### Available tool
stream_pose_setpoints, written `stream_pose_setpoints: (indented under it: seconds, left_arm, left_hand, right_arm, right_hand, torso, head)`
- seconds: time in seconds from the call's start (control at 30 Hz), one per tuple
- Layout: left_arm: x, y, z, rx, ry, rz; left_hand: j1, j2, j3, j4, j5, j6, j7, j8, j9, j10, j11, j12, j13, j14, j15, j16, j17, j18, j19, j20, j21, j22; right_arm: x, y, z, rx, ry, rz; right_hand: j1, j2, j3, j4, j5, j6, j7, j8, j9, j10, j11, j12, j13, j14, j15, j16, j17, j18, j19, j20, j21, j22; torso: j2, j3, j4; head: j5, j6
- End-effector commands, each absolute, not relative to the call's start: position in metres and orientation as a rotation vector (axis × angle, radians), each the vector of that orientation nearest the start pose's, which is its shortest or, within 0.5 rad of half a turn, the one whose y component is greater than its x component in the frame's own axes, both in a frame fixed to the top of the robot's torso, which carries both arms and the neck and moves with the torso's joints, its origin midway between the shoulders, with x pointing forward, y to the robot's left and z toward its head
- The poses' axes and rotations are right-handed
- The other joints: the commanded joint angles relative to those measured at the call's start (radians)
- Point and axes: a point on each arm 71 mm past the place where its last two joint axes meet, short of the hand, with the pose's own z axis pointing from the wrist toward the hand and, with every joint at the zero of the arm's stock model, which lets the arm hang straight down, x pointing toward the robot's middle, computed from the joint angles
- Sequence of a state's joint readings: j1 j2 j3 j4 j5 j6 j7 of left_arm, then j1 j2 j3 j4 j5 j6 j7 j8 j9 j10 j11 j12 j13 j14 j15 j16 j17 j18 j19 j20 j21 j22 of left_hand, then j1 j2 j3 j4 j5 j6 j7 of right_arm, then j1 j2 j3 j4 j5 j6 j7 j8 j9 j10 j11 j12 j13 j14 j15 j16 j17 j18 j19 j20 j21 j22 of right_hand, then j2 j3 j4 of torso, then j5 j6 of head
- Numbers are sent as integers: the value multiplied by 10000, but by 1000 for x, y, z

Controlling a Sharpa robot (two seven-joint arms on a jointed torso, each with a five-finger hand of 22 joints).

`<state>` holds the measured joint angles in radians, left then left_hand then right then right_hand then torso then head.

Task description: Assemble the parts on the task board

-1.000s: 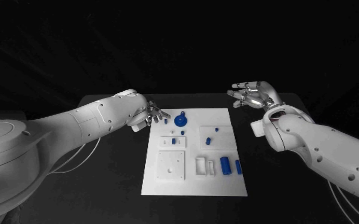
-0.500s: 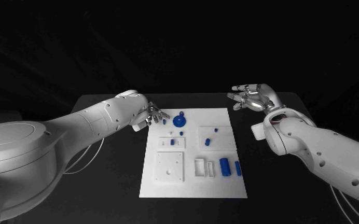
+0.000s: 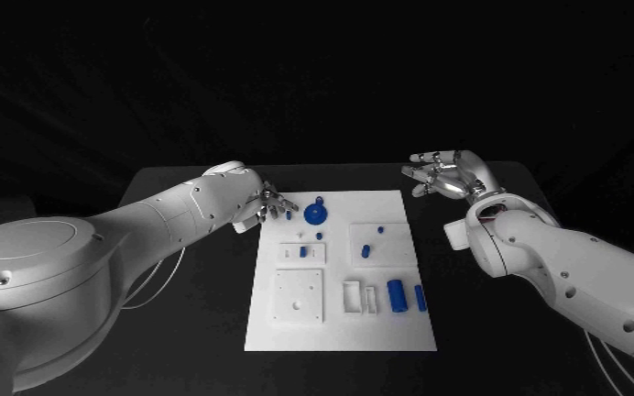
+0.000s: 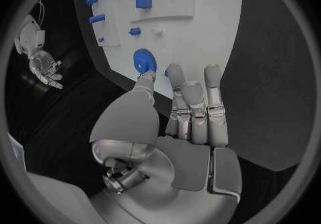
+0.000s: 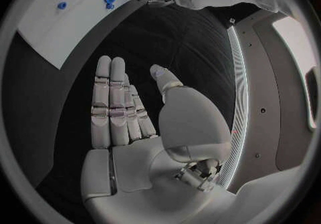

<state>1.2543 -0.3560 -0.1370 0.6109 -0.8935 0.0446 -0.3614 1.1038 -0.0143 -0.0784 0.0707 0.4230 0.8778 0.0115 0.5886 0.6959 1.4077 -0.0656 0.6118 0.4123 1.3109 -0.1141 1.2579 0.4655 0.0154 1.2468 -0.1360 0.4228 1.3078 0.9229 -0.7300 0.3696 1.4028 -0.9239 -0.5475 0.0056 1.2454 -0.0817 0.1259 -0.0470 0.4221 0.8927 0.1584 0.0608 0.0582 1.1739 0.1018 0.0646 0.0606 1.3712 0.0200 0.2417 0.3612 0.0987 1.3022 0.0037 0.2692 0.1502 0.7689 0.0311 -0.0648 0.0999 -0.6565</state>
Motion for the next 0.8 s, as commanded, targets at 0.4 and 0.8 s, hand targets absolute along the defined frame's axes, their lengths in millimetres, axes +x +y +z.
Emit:
stream_pose_setpoints:
  seconds: [0.4,0.8]
  left_arm:
    - [605,242,-247,-5503,21348,-2495]
    - [604,238,-251,-5446,21574,-2638]
  left_hand:
    - [72,180,-17,-73,79,27,-40,-5,96,-76,9,11,-26,-73,-23,12,-36,-64,-36,13,-27,172]
    - [124,347,-78,-334,87,63,-40,-123,96,-94,14,19,-44,-108,-21,47,-63,-74,-49,12,-46,176]
  right_arm:
    - [514,-216,-181,6924,13776,9870]
    - [514,-215,-182,6930,13790,9880]
  right_hand:
    - [-25,41,37,-8,26,-45,0,-35,-7,-55,-3,-32,-13,-16,50,-43,-19,105,-25,50,39,-39]
    - [-25,41,37,-8,26,-45,0,-35,-7,-55,-3,-32,-13,-16,50,-43,-19,105,-25,50,39,-39]
  torso:
    - [14,-14,-4]
    - [6,-1,3]
  head:
    - [-17,-50]
    - [-16,-63]
